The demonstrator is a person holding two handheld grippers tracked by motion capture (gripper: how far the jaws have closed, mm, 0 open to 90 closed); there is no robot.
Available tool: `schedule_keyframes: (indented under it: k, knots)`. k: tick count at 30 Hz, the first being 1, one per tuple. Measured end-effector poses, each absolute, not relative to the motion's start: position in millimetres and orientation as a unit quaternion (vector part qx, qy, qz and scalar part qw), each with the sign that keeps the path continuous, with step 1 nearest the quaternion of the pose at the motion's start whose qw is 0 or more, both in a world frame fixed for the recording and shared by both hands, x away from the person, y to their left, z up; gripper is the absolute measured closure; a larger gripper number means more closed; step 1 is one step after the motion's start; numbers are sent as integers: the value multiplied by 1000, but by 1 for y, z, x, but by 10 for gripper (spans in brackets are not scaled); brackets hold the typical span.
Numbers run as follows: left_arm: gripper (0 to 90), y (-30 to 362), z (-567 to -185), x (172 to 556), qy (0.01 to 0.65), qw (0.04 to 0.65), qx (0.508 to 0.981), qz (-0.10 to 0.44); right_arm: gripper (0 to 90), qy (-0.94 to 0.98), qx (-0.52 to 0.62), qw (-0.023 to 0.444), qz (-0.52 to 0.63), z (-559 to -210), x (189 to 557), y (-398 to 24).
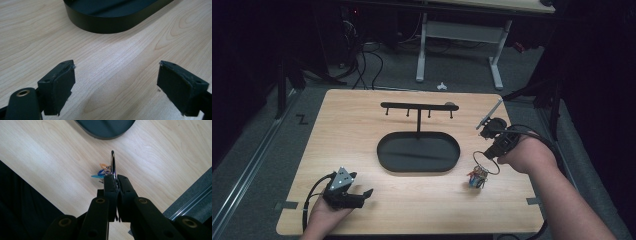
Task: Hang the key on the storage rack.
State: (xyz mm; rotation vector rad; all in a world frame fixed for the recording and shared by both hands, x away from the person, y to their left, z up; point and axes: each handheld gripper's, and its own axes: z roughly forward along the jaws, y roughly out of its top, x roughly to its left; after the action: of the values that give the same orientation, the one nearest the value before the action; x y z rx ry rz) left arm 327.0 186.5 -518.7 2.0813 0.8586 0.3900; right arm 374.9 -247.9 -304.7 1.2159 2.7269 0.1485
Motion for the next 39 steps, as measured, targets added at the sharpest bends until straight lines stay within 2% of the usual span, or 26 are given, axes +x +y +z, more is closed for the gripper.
schedule_keyframes:
  k: [14, 39]
  knots:
    - [155, 189, -519, 327, 345, 418, 826, 156, 872, 906, 409, 85, 72, -268, 402, -224]
    - [155, 194, -522, 326, 357, 415, 823, 151, 873, 912, 394, 92, 71, -268, 444, -191]
